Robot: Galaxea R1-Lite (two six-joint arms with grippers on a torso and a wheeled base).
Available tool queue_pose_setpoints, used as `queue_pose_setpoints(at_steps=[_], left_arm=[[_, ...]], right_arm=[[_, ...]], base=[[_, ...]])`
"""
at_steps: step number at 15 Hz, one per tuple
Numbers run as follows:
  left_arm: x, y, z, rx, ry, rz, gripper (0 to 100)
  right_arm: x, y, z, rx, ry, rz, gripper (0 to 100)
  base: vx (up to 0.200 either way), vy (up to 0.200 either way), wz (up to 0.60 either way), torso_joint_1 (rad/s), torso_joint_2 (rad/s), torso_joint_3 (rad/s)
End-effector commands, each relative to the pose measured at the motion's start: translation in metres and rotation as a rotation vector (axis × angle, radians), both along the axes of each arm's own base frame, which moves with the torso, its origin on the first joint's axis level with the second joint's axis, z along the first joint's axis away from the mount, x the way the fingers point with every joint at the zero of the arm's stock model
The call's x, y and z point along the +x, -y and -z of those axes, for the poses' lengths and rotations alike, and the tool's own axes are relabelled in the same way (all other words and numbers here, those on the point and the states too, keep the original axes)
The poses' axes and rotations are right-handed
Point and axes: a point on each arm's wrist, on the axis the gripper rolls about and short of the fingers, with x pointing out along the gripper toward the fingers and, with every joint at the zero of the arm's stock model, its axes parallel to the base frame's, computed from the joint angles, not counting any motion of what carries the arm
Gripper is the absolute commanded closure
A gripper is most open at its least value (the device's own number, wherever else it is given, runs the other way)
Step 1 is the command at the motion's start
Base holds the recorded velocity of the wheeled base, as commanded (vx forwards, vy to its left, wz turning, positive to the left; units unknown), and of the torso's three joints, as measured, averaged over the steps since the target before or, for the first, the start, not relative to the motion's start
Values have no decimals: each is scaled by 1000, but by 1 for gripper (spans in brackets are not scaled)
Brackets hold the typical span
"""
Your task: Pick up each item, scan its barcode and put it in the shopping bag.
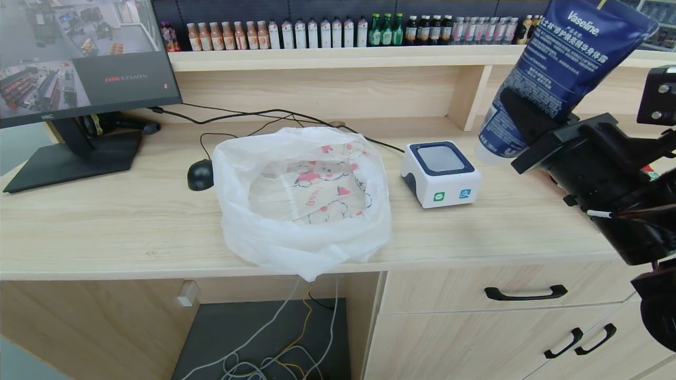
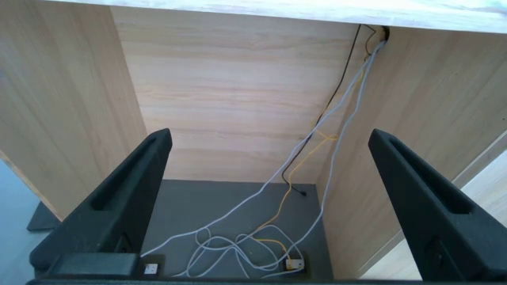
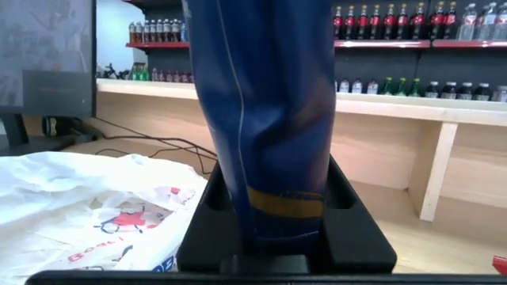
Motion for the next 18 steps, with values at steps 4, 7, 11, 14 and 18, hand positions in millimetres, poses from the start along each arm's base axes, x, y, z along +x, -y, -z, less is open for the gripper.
queue_pose_setpoints(at_steps=[4,7,11,14,18], left_arm=[[0,0,0,2,0,0,0],[0,0,0,2,0,0,0],[0,0,0,-3,0,-1,0],[0,0,0,-3,0,-1,0],[0,0,0,-3,0,-1,0]], right_arm=[[-8,0,12,-19,-49,-10,100],[-10,1,17,-26,-66,-10,100],[-6,-1,19,-16,-81,-20,100],[-5,-1,24,-22,-97,-20,100],[-5,-1,24,-22,-97,-20,100]], base=[[0,0,0,0,0,0],[0,0,0,0,0,0],[0,50,0,1,2,1],[0,200,0,2,1,1],[0,200,0,2,1,1]])
